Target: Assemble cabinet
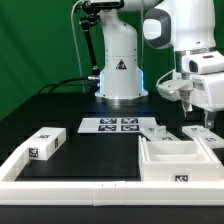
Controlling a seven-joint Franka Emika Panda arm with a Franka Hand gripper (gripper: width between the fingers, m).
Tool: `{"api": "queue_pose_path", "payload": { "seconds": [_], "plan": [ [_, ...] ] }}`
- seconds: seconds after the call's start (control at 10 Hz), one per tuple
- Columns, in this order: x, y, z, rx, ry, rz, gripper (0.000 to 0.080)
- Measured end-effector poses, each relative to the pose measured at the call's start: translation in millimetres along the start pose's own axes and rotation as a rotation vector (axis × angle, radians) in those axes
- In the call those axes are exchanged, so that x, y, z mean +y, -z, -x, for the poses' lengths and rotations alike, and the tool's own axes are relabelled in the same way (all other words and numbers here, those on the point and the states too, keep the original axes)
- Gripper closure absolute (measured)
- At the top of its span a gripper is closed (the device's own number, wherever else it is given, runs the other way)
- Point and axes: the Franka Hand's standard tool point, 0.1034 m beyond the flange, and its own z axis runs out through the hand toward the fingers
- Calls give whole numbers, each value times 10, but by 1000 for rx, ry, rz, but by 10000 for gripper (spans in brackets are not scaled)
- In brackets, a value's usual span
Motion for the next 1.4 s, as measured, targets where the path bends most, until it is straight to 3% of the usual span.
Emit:
{"api": "queue_pose_path", "payload": {
  "seconds": [0.2,0.6,0.8,0.9,1.0,1.2,1.4],
  "plan": [
    [-69,-79,-113,21,-5,0,2],
    [-178,-240,-82,38,-27,-25,2],
    [-192,-256,-78,39,-29,-29,227],
    [-197,-261,-78,39,-29,-31,227],
    [-208,-271,-79,40,-31,-34,422],
    [-210,-274,-87,40,-43,-34,699],
    [-189,-251,-90,39,-47,-29,728]
  ]
}}
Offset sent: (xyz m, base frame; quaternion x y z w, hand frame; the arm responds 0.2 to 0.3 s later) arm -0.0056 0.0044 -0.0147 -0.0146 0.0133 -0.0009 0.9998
